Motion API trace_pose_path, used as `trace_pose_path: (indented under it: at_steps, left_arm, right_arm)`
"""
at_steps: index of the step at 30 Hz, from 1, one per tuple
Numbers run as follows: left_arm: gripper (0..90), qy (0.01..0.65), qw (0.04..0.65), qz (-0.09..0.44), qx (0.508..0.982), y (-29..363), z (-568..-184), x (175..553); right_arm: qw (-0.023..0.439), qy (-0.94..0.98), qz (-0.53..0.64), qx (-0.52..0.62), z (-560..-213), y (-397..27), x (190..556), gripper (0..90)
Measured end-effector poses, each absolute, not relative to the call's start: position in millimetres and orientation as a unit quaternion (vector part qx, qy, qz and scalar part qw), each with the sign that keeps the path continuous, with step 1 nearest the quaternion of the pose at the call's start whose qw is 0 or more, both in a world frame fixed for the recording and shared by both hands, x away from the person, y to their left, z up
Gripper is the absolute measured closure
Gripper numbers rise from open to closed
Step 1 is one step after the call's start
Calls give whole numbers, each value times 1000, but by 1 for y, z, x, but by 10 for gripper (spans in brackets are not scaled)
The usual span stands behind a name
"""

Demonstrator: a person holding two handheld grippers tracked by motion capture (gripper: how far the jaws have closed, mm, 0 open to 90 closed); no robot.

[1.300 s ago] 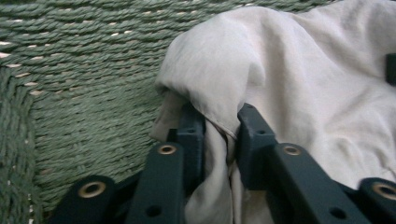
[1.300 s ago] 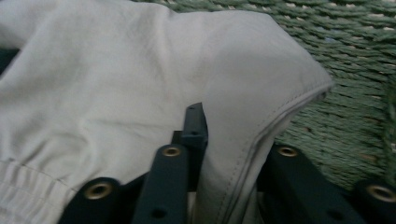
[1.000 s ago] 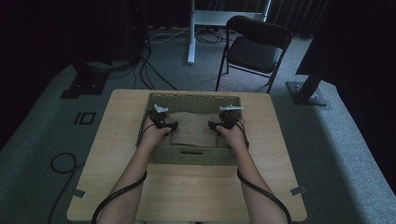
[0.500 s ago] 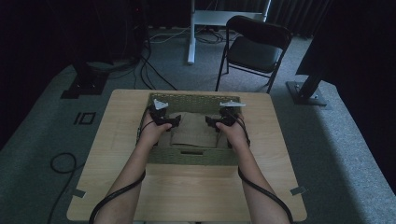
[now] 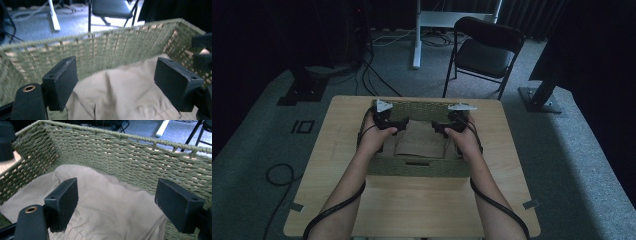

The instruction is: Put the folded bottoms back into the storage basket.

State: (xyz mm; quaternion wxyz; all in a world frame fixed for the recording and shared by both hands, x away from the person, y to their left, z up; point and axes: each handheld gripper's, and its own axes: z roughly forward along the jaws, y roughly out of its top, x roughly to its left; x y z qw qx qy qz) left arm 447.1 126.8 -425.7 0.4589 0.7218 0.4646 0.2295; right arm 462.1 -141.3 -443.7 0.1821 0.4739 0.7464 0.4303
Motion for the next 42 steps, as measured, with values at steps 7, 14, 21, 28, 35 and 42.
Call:
trace_pose_path:
  at_steps: [7,14,21,28,35,42]
  left_arm:
    - [177,452,465,227,727,124,-417,438]
    - [178,454,469,218,725,125,-421,431]
    - [177,457,466,217,726,126,-425,422]
    - [177,439,464,217,738,128,-417,405]
    - [177,428,476,212,738,127,-412,392]
    - [177,419,477,209,744,127,-412,379]
  right_arm:
    - [190,749,436,462,-437,-143,454,179]
    - [196,746,440,460,-432,-147,449,161]
    - [201,751,439,451,-426,-148,440,161]
    - [201,750,450,441,-420,-154,427,160]
    - [208,747,457,435,-415,-161,416,160]
    - [211,749,457,431,-415,-168,407,159]
